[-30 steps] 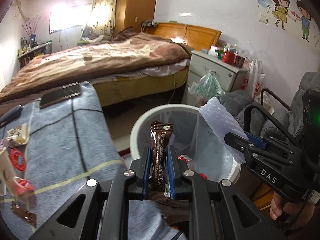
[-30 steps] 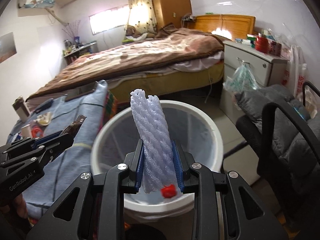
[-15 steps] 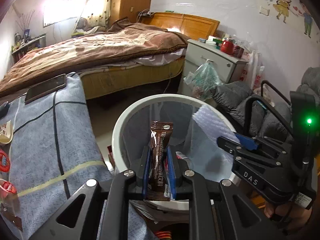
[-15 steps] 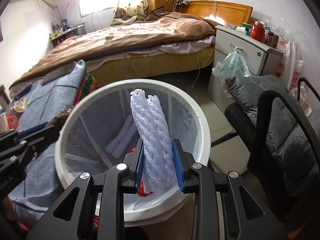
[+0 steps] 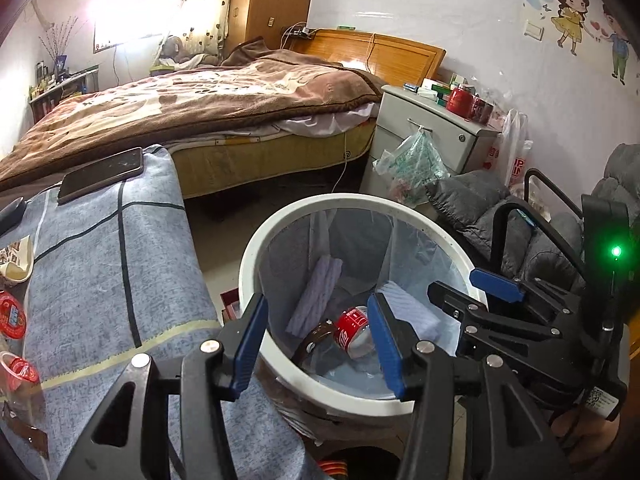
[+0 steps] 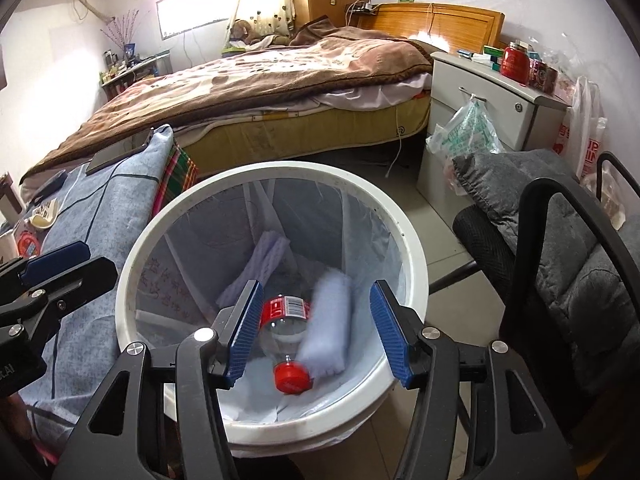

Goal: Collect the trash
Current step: 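Open both grippers to drop the foam net and wrapper into the bin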

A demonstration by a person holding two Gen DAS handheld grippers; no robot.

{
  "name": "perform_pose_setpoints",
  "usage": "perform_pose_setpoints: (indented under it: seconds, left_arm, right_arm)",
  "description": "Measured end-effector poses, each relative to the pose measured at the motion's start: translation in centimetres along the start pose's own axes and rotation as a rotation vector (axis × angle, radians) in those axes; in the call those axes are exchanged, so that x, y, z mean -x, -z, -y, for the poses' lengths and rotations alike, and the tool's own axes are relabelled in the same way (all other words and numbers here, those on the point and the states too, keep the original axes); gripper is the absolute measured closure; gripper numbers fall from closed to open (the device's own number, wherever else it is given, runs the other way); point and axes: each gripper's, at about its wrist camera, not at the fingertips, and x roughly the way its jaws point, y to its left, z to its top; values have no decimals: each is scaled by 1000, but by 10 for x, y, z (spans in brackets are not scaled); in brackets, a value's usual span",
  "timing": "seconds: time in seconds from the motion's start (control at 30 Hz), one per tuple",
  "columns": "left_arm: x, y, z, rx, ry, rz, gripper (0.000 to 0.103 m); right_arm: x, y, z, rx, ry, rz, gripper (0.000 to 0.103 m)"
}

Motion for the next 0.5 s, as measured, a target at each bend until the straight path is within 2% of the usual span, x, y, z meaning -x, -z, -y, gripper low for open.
perform_pose_setpoints:
  seconds: [0.5]
  left_arm:
    - [23, 8, -15, 18, -41, 34, 48]
  right_arm:
    - [16, 1, -14, -4, -6, 55, 46]
